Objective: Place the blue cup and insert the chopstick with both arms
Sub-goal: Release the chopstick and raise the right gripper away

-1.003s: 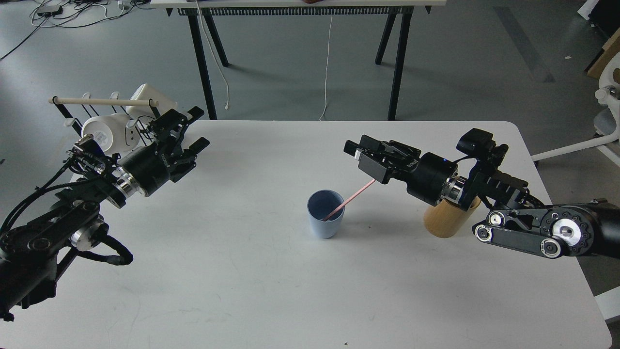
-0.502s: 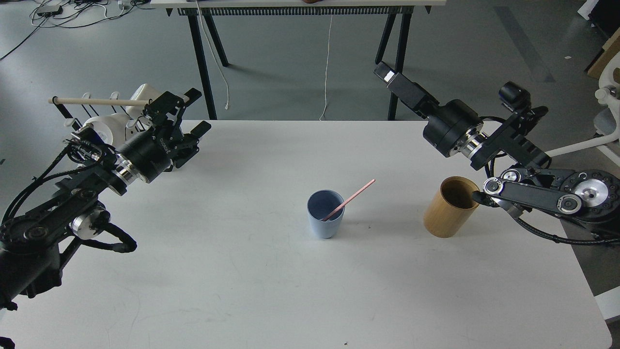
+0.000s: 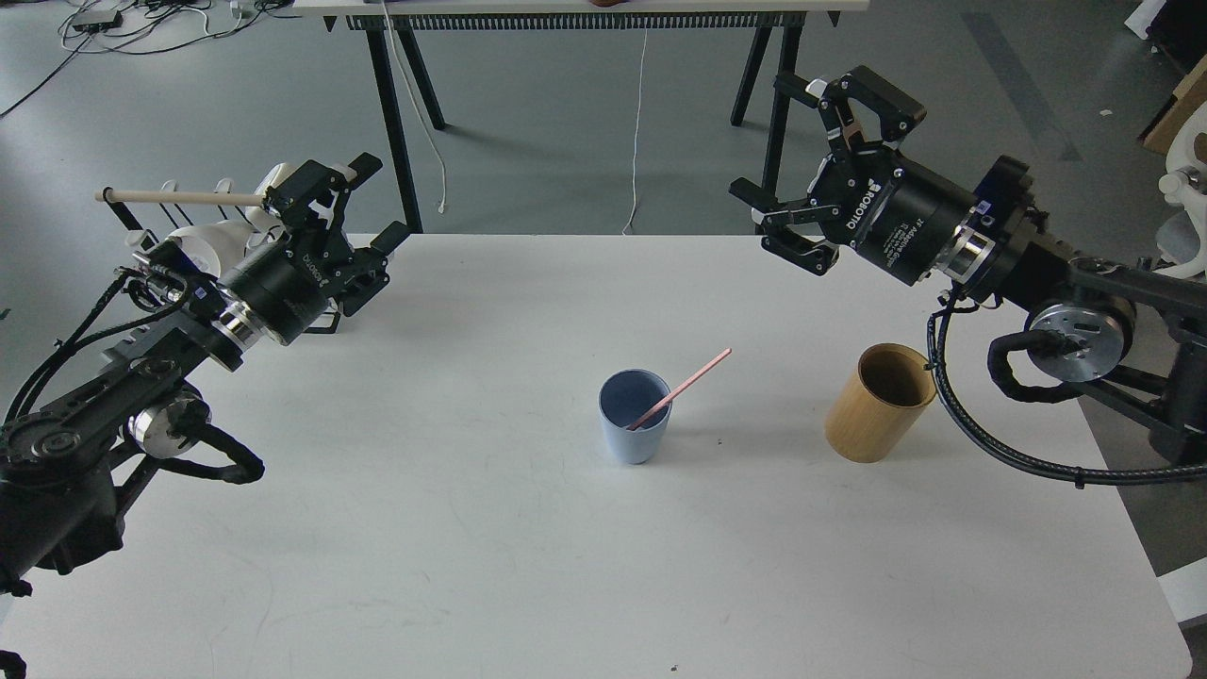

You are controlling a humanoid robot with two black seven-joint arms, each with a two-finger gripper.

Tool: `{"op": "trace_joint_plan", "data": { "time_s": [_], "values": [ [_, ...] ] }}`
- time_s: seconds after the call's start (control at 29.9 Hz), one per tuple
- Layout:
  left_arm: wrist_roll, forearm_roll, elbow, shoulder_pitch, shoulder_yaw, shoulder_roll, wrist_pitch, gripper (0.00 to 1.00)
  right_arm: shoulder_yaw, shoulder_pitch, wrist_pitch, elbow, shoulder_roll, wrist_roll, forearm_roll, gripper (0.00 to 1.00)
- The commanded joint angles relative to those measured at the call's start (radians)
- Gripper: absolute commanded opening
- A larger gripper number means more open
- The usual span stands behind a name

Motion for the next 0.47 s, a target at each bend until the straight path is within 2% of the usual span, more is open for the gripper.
{"op": "trace_joint_plan", "data": {
  "time_s": [0.0,0.13,0.43],
  "values": [
    [0.000,0.001,-0.017,0.000,-0.020,0.001,-0.029,0.92,0.062,-0.041,0.008,-0.015,0.001,0.000,0.059,0.99],
    [0.000,-0.001,-0.017,0.002,-0.074,-0.002,-0.029,0.92,0.144,-0.086,0.008,-0.027,0.007,0.000,0.085,0.99],
    [0.000,-0.001,-0.020,0.002,-0.100,-0.008,-0.029,0.92,0.200,-0.139,0.008,-0.047,0.015,0.000,0.085,0.99]
  ]
}}
